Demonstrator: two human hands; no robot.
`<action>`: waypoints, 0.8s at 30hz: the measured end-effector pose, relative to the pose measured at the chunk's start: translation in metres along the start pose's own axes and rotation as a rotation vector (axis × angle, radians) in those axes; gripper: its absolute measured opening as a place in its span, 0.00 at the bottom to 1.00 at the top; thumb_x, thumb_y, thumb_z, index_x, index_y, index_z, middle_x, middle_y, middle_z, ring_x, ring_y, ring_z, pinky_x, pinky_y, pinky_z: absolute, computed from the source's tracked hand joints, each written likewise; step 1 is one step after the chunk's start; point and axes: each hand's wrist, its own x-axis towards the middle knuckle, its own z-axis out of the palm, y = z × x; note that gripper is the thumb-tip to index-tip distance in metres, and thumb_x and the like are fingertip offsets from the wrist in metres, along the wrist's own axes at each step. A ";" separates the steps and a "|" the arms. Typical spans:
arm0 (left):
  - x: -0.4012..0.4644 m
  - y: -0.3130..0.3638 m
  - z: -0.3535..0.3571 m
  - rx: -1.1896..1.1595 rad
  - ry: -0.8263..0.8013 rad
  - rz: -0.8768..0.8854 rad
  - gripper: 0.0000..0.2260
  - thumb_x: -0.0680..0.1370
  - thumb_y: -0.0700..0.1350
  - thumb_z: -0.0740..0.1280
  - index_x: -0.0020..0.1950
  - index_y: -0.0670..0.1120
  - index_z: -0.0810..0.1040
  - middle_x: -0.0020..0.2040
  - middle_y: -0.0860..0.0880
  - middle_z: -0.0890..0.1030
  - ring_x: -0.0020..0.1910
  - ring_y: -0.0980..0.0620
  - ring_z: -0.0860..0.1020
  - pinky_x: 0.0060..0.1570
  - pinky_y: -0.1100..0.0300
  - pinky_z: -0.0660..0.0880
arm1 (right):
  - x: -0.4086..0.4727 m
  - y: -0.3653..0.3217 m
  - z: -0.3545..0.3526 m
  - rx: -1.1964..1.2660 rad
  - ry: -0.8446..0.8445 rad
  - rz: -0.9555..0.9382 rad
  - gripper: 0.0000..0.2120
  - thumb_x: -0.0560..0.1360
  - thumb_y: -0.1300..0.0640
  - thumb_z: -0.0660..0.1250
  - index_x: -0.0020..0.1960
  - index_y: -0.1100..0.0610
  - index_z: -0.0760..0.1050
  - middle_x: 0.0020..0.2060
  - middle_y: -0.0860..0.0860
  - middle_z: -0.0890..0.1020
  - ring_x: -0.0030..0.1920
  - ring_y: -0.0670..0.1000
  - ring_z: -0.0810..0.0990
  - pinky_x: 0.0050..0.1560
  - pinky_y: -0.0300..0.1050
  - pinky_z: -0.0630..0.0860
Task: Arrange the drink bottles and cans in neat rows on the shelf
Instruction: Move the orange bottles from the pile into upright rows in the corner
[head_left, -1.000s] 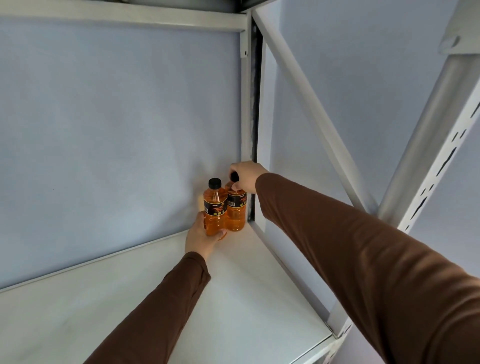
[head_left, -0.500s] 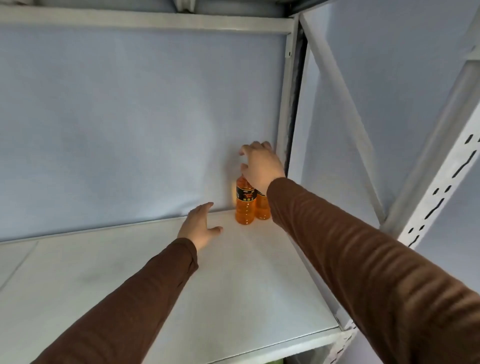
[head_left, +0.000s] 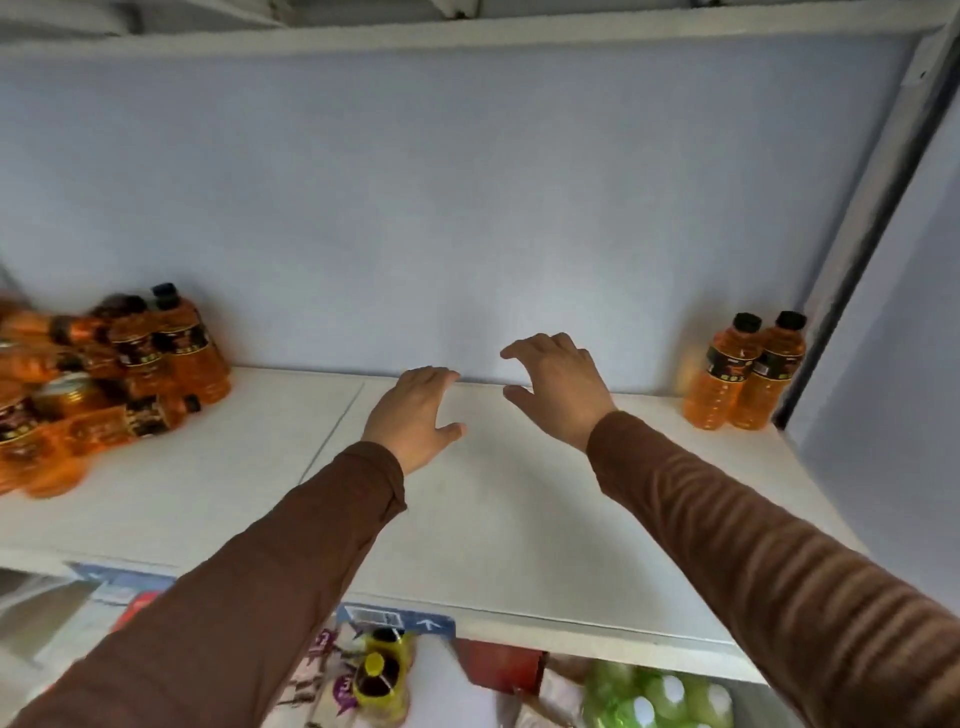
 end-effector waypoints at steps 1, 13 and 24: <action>-0.013 -0.019 -0.012 0.011 0.013 -0.006 0.29 0.77 0.54 0.70 0.75 0.50 0.66 0.74 0.50 0.69 0.73 0.51 0.63 0.70 0.57 0.63 | 0.005 -0.024 0.008 0.011 -0.002 -0.018 0.22 0.77 0.48 0.65 0.70 0.49 0.70 0.65 0.49 0.75 0.66 0.54 0.68 0.61 0.51 0.67; -0.150 -0.236 -0.118 0.051 0.106 -0.151 0.29 0.76 0.54 0.70 0.75 0.49 0.67 0.74 0.48 0.69 0.72 0.48 0.66 0.68 0.54 0.66 | 0.061 -0.280 0.091 0.143 -0.061 -0.140 0.23 0.77 0.48 0.66 0.71 0.50 0.69 0.65 0.50 0.75 0.65 0.55 0.69 0.62 0.52 0.69; -0.197 -0.357 -0.157 -0.022 0.408 -0.269 0.20 0.76 0.49 0.71 0.65 0.55 0.70 0.61 0.55 0.73 0.62 0.53 0.70 0.58 0.52 0.74 | 0.149 -0.409 0.147 0.335 -0.090 -0.351 0.22 0.79 0.47 0.64 0.72 0.50 0.68 0.67 0.51 0.75 0.65 0.54 0.71 0.63 0.53 0.72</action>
